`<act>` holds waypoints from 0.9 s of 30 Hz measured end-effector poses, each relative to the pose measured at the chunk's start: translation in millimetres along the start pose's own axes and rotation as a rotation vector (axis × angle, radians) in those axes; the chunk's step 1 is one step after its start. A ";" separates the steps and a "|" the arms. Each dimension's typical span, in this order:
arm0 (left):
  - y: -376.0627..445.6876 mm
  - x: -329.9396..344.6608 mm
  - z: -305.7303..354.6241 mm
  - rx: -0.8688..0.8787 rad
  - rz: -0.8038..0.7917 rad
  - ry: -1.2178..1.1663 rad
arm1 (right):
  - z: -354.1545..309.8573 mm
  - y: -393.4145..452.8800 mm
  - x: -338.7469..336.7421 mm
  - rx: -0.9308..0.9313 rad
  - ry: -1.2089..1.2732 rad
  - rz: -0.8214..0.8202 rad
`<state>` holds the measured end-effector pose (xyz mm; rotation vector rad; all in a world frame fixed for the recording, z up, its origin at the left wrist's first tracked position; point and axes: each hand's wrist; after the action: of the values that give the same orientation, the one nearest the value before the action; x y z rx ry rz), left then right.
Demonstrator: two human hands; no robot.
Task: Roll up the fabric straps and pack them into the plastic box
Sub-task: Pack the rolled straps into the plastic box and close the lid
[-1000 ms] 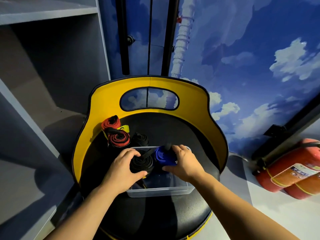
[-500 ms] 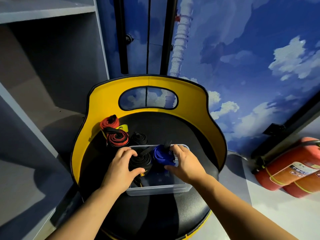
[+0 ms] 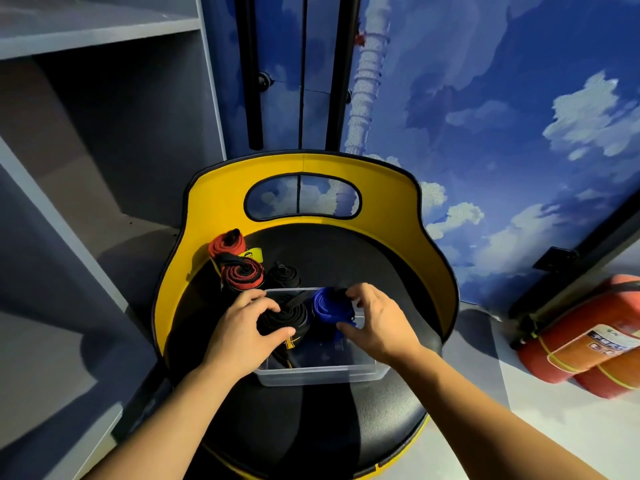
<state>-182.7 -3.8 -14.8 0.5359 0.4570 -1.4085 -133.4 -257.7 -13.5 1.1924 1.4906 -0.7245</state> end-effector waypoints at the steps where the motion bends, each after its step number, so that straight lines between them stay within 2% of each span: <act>1: 0.1 -1.3 0.1 -0.001 0.009 0.000 | 0.0 0.1 -1.0 0.010 0.006 -0.002; 6: 1.6 -8.3 -1.2 0.021 0.083 -0.023 | 0.2 -0.3 -9.6 -0.012 -0.051 0.013; 9: 2.9 -13.8 -4.0 0.004 0.128 -0.045 | -3.2 1.0 -16.1 -0.016 -0.041 0.083; 14: 7.6 -24.9 -10.5 -0.106 0.228 -0.100 | -32.4 13.0 -23.6 -0.045 0.063 0.158; 23: 20.0 -38.7 -24.8 -0.296 0.300 -0.366 | -110.1 48.9 3.7 -0.173 0.127 0.006; 27: 31.8 -38.5 -32.9 -0.415 0.328 -0.558 | -124.6 67.4 22.3 -0.197 0.017 -0.026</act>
<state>-154.9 49.1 -15.6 -0.1235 0.1851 -1.0460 -112.8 -117.5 8.6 1.0339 1.5559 -0.5720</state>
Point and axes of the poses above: each hand's wrist, its own y-axis towards the middle knuckle, its own x-axis out of the palm, z = x × y, and after that the axes turned 11 degrees about -y, right-handed
